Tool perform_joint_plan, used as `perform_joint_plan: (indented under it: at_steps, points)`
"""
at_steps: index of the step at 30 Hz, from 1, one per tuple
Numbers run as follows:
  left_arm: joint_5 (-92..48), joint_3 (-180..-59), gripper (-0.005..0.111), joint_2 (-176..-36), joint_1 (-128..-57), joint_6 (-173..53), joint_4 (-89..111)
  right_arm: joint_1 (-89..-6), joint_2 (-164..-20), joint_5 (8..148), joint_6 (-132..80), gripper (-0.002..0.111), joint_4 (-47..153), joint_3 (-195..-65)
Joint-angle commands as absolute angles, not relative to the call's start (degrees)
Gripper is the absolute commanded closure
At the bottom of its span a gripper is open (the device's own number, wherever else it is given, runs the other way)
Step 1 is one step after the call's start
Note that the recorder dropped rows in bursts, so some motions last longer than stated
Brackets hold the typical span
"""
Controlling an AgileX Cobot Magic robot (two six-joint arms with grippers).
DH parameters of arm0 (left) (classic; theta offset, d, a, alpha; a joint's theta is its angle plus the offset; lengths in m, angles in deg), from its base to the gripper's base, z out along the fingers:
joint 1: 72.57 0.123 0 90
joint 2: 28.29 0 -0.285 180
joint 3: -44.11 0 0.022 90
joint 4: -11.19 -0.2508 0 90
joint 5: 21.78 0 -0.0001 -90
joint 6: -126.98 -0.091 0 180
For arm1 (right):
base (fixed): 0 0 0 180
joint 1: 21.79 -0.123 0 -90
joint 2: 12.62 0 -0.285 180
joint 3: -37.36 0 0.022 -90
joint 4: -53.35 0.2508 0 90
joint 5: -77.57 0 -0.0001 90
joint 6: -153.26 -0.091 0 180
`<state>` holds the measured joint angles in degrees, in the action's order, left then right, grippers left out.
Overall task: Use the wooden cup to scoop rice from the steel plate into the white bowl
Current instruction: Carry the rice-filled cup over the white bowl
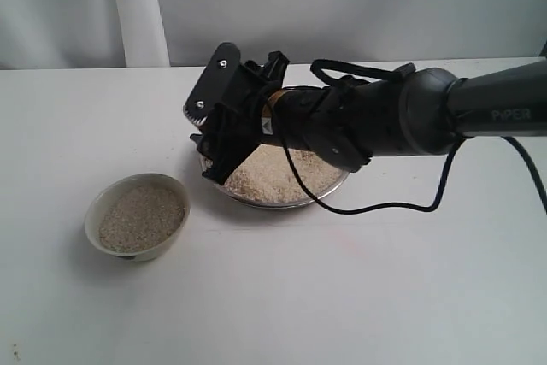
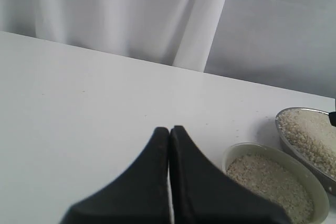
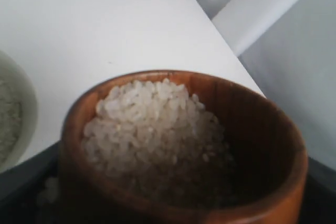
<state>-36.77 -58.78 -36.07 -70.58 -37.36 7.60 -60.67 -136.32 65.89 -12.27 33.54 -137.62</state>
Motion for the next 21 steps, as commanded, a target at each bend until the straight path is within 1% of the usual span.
perform_joint_plan:
  at_steps: [1, 12, 21]
  points:
    - [-36.59, -58.67, 0.107, -36.08, -70.84, -37.23, 7.70, -63.09, -135.99, 70.11, -11.74, 0.108, 32.11, -140.92]
    - [-36.59, -58.67, 0.107, -36.08, -70.84, -37.23, 7.70, -67.25, -137.07, 82.96, -11.12, 0.108, 25.70, -150.19]
    - [-36.59, -58.67, 0.107, -36.08, -70.84, -37.23, 7.70, -70.10, -142.92, 86.15, -10.52, 0.108, 21.68, -154.63]
